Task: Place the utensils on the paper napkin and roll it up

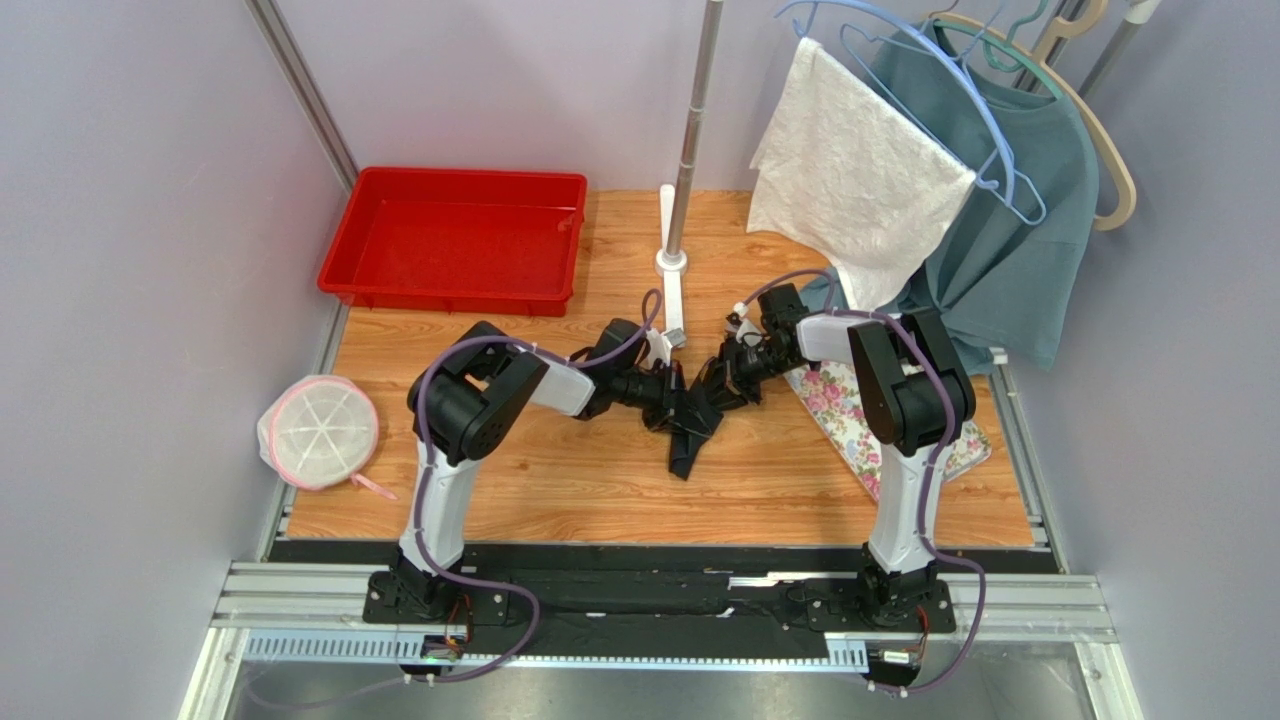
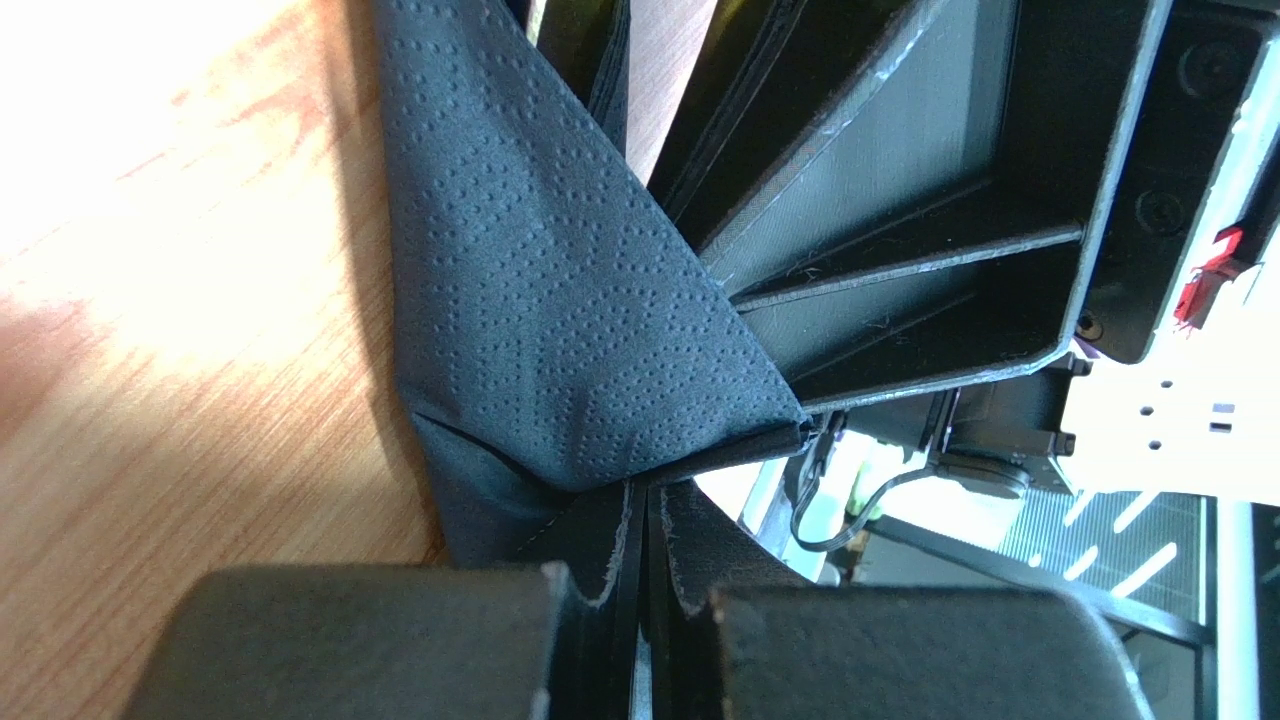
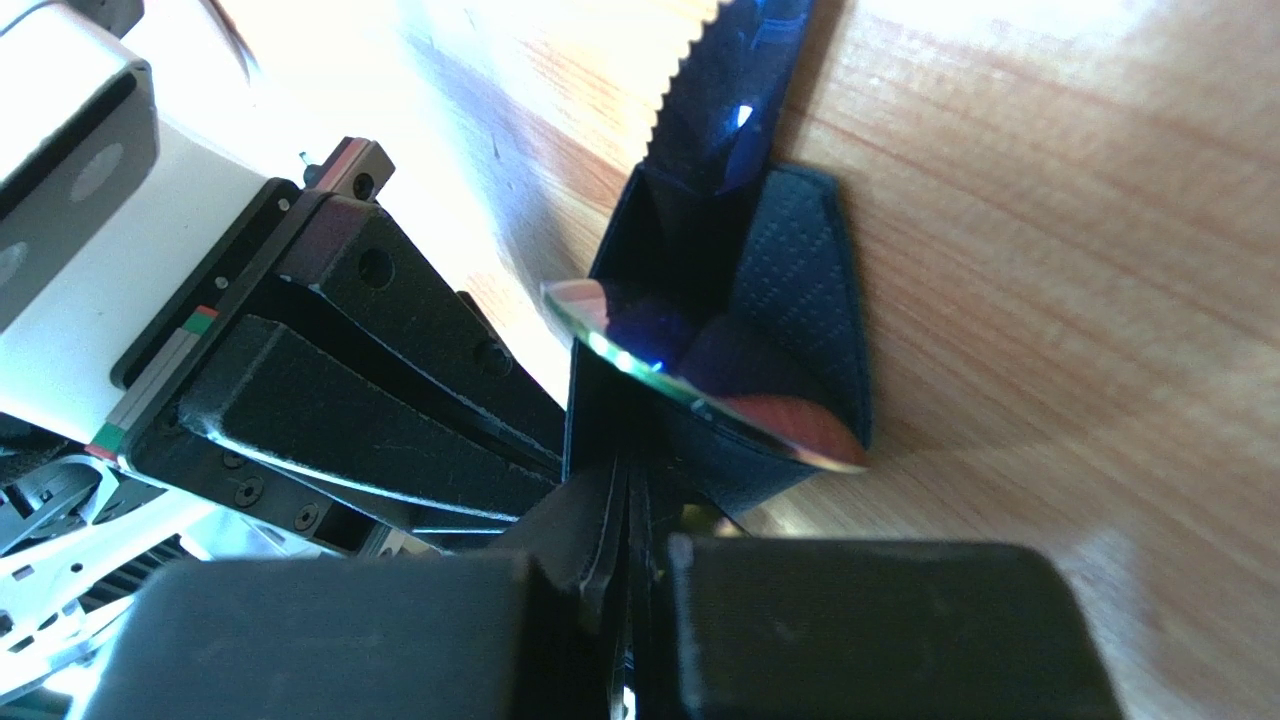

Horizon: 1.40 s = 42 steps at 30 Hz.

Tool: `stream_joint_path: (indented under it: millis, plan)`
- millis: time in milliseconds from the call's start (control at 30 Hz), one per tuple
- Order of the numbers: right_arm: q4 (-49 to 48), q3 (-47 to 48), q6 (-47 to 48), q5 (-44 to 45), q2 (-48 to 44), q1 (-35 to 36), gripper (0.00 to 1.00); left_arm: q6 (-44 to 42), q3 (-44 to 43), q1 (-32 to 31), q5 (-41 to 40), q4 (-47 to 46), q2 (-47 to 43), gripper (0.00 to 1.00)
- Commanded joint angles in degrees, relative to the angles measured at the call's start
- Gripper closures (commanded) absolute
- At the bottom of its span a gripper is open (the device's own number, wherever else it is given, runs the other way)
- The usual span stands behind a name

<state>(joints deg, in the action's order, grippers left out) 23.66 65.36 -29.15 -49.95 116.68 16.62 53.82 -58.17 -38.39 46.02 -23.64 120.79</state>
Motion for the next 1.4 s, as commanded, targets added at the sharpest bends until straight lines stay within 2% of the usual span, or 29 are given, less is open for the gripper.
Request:
stream_joint_path:
  millis: [0,267,367,500,733,767,867,1100,1133,1200,1367]
  plan:
    - [4.45,1.42,4.09,12.34,2.23,0.34,1.00,-3.63,0.25,-0.72,-2.33,5.52,2.43,1.00]
    - [20.35,13.47,15.15,17.34,-0.93,-0.98,0.98,-4.78,0.78,-0.54,-2.95,6.68,3.22,0.99]
    - [22.92,16.02,17.10,17.87,-2.07,-1.59,0.97,-5.66,0.34,-0.54,-3.13,7.02,3.31,1.00]
    - [23.54,17.08,16.67,15.07,-2.16,-1.86,0.96,-7.50,-0.54,-0.54,-3.92,8.95,3.22,1.00]
    - [22.31,14.97,14.64,7.86,-3.04,-2.38,0.80,-12.16,-1.59,-0.54,-4.45,12.48,3.13,1.00]
    - [21.87,14.71,14.38,6.98,-3.13,-2.38,0.74,-12.51,-1.59,-0.54,-4.53,12.82,3.13,1.00]
    - [20.99,13.83,14.12,5.84,-3.92,-2.65,0.64,-13.92,-1.68,-0.63,-4.71,13.62,2.87,1.00]
    - [20.11,12.95,13.06,4.69,-3.92,-3.26,0.63,-17.25,-1.59,-0.63,-4.71,14.76,2.26,1.00]
    - [19.85,13.03,12.80,4.69,-4.09,-3.44,0.56,-17.70,-1.68,-0.72,-4.45,14.76,2.17,1.00]
    - [19.32,13.12,12.27,4.78,-4.01,-3.26,0.50,-19.10,-1.86,-0.72,-4.18,15.46,2.08,1.00]
    - [17.21,13.30,9.56,5.04,-1.12,-3.26,0.48,-21.04,-1.94,-0.72,-3.57,15.55,1.38,1.00]
